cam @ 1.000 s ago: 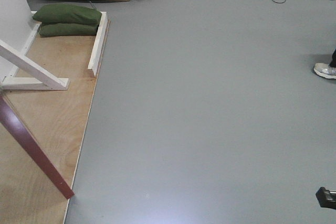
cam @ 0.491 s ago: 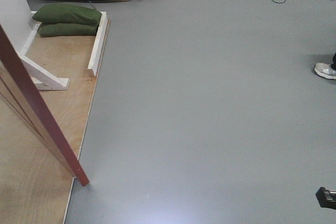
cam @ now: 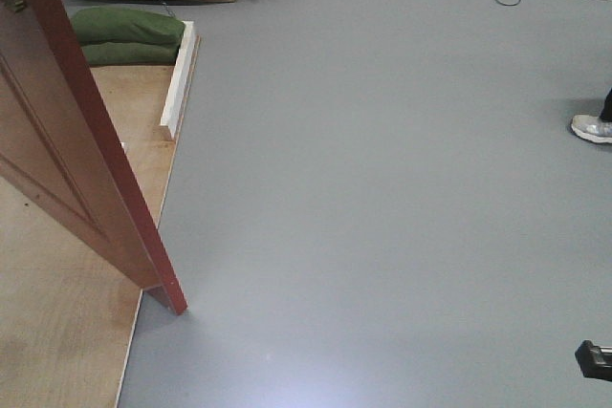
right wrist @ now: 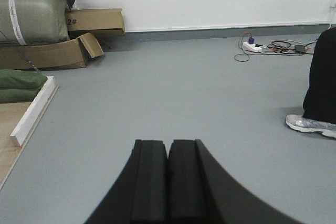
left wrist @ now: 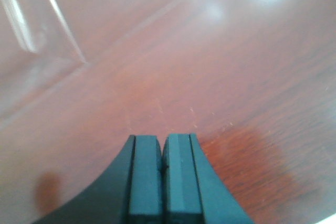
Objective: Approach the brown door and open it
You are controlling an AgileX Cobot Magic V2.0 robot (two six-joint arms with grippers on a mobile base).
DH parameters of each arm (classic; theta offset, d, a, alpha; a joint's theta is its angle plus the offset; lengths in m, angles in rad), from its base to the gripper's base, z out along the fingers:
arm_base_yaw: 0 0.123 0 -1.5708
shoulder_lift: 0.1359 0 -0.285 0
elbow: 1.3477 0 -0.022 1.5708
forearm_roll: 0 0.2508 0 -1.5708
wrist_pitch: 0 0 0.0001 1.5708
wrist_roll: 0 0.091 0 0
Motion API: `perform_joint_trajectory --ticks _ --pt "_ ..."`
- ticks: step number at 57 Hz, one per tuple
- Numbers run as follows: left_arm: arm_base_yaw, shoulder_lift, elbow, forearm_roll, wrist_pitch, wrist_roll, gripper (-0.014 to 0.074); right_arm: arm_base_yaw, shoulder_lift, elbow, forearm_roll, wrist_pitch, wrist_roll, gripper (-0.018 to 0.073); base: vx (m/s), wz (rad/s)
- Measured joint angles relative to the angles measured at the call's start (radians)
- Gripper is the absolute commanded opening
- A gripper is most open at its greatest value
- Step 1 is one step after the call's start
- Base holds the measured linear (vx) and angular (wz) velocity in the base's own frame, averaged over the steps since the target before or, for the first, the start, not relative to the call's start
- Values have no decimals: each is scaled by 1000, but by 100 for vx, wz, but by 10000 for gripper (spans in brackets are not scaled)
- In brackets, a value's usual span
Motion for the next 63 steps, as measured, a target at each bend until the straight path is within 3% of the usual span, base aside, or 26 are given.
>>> perform_joint_trajectory --ticks 63 --pt "0 0 0 0 1 1 -3 0 0 0 0 0 0 0 1 -1"
